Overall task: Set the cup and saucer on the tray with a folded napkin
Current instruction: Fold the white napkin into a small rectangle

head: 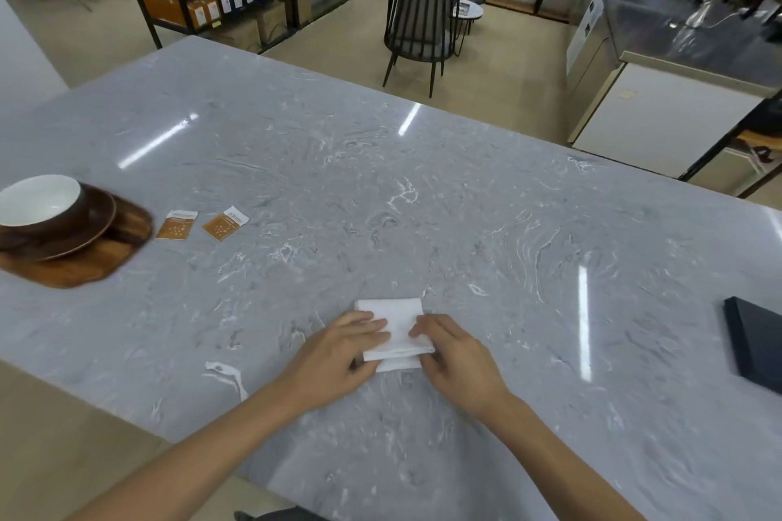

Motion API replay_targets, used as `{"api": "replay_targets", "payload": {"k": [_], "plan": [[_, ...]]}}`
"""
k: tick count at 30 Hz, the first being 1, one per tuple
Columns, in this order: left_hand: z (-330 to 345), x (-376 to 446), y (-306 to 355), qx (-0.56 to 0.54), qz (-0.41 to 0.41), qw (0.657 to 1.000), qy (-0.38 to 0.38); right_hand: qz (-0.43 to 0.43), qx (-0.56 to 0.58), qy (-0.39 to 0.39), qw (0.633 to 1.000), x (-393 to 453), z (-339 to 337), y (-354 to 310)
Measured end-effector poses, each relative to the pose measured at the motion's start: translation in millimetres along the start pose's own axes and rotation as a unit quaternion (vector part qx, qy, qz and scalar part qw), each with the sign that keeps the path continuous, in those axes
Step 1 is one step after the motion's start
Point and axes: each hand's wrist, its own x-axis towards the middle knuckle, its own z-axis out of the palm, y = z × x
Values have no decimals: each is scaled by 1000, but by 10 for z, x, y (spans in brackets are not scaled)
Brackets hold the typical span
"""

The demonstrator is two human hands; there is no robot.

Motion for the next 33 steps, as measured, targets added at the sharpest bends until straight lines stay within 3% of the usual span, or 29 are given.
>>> {"api": "replay_targets", "payload": {"k": [12,21,29,33], "plan": [[141,-112,-12,-21,32,998,59,4,2,87,996,-171,136,-121],[127,-196,-71,-25,23,998,52,0,-8,105,994,-278,241,-179],[145,-282,-80,68,52,996,37,-54,-16,108,993,-353,312,-8],[118,-189,-107,139,118,982,47,-103,-75,108,986,-277,249,63]]}}
